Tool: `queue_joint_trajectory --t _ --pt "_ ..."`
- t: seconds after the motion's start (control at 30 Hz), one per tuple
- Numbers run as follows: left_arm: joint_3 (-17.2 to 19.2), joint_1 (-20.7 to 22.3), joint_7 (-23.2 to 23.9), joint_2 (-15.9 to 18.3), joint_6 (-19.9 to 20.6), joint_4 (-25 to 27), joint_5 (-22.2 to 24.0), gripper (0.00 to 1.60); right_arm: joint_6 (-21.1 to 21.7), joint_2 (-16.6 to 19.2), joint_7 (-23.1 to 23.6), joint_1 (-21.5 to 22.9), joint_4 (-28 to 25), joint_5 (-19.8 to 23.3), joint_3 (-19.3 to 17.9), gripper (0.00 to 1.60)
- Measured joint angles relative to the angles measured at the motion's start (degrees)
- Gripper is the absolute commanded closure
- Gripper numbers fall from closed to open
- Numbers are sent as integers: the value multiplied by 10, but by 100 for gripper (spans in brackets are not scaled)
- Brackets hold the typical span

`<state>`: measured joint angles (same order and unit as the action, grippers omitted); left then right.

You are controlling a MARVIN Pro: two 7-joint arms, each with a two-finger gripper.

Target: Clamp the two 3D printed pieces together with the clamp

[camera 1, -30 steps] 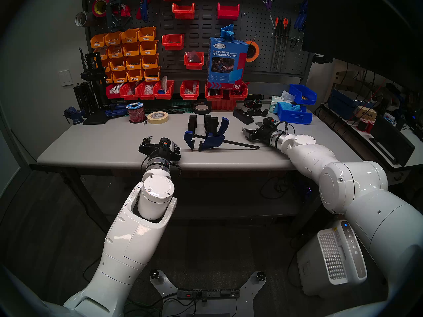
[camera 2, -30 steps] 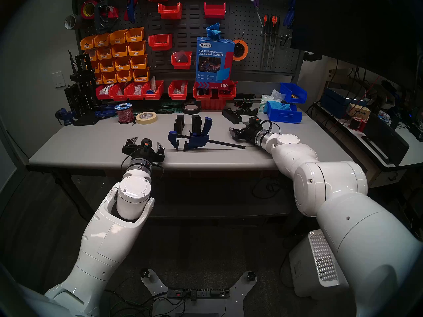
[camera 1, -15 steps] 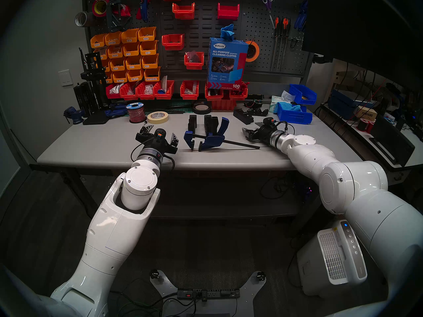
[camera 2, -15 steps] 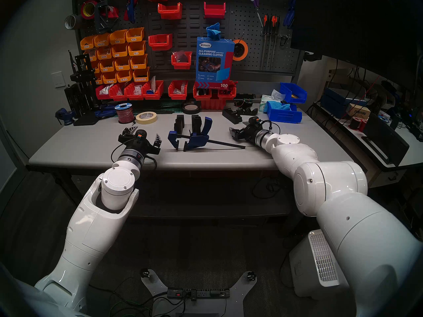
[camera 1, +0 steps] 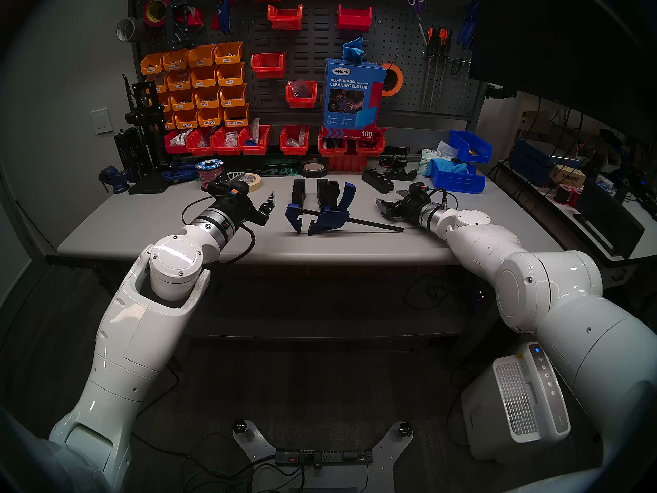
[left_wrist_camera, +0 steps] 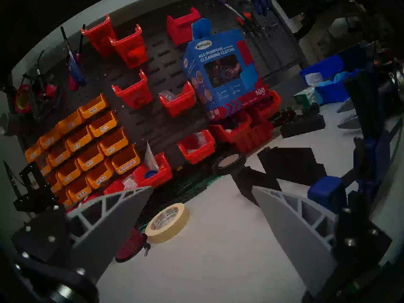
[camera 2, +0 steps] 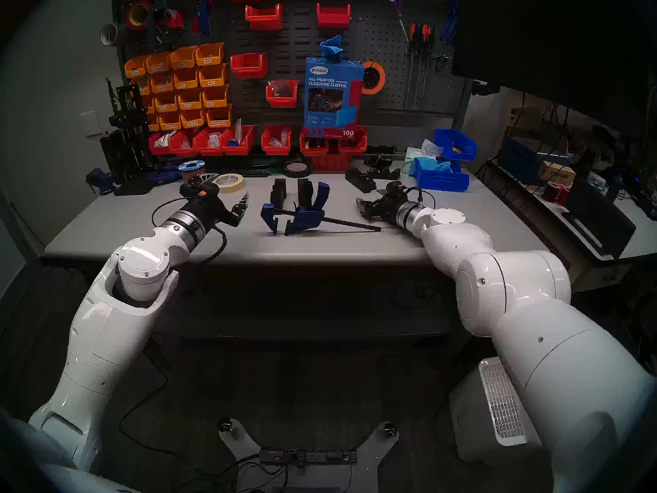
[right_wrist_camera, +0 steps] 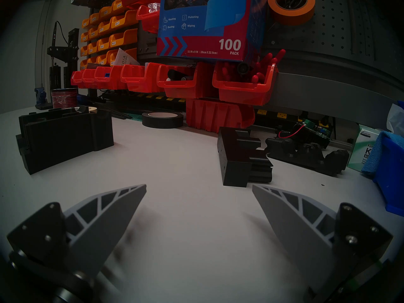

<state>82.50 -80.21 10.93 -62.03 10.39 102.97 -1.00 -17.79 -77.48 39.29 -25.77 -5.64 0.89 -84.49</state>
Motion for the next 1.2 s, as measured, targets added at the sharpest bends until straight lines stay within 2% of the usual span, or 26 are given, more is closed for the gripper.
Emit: queue_joint_trajectory --t 0.33,0.6,0.93,1.1,1.2 --pt "-4 26 121 67 -68 -45 56 0 0 0 0 0 0 0 0 0" --pt "-50 55 221 112 -121 -96 90 0 0 0 0 0 0 0 0 0" --pt "-81 98 346 133 -174 -164 120 0 0 0 0 0 0 0 0 0" --pt "-82 118 403 129 -196 -204 121 0 0 0 0 0 0 0 0 0" --pt "-82 128 419 118 -199 -226 121 0 0 0 0 0 0 0 0 0"
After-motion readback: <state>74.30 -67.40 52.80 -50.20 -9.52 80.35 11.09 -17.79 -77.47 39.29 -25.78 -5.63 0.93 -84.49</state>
